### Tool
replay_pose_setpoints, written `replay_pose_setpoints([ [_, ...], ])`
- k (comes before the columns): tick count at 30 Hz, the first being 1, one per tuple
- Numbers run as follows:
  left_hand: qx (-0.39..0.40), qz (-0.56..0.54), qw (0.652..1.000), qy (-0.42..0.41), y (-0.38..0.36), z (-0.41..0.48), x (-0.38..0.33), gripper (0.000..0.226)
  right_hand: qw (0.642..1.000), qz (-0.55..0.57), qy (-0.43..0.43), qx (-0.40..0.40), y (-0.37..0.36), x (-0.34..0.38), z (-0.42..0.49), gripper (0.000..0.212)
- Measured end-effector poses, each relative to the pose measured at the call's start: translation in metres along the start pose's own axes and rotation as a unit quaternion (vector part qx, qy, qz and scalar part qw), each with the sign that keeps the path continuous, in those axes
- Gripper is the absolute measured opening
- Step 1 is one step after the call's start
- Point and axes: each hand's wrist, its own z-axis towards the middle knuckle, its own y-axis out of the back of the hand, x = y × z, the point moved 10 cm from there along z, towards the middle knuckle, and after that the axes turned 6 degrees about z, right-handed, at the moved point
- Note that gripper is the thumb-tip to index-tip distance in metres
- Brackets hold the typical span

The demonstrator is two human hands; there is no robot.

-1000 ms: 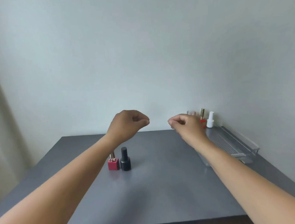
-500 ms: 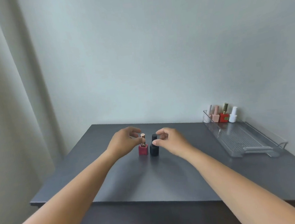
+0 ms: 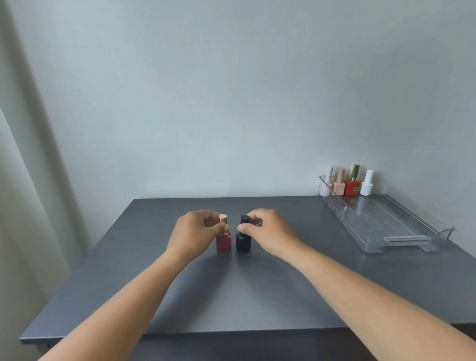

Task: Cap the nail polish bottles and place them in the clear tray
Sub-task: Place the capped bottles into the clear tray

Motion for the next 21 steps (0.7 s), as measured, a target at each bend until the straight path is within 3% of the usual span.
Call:
replay_pose_setpoints([
  [9, 0.028, -0.078, 0.995, -0.053, -0.024, -0.001, -0.074, 0.013, 0.998, 0.024, -0.006, -0.052, 0.091, 0.005, -0.012, 0.012],
  [16, 0.079, -0.132, 0.982, -0.108, -0.081, 0.019, -0.169, 0.018, 0.987, 0.031, -0.01, -0.159, 0.221, -0.006, -0.011, 0.002],
  [21, 0.099, -0.15, 0.976, -0.12, -0.133, 0.049, -0.222, 0.02, 0.973, 0.046, -0.045, -0.223, 0.305, -0.047, 0.0, 0.012],
])
